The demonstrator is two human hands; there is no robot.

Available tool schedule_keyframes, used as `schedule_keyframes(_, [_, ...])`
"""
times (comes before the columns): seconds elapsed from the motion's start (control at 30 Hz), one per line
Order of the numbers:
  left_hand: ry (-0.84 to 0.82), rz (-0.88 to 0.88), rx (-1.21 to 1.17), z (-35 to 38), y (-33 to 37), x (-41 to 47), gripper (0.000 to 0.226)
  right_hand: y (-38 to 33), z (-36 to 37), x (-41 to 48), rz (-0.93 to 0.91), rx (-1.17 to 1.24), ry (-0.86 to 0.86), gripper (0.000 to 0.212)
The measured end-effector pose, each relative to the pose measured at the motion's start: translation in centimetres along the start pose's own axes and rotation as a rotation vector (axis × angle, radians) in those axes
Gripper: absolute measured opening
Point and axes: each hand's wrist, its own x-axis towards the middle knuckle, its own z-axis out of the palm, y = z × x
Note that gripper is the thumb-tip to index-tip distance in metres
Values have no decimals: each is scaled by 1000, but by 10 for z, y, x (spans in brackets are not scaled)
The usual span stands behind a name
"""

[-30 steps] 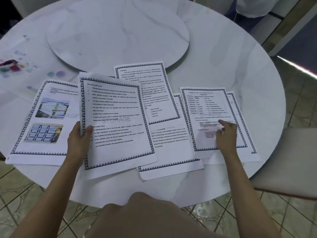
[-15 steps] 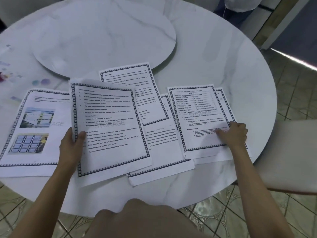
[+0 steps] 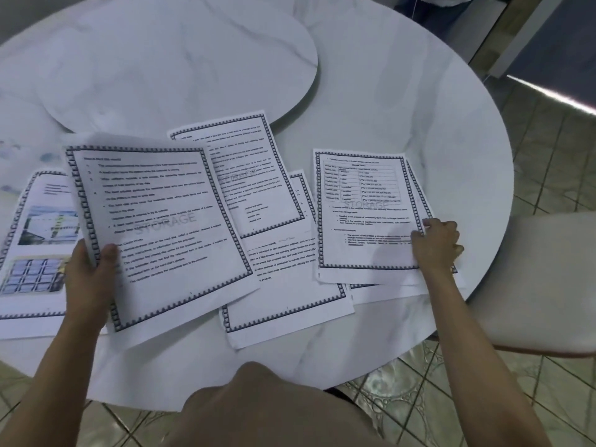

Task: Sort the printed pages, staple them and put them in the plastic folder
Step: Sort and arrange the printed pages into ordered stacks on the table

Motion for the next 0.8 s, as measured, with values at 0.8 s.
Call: schedule_keyframes(0.8, [-31, -58, -38, -32, -9, -3, 32, -68, 20, -22, 57, 481, -48, 29])
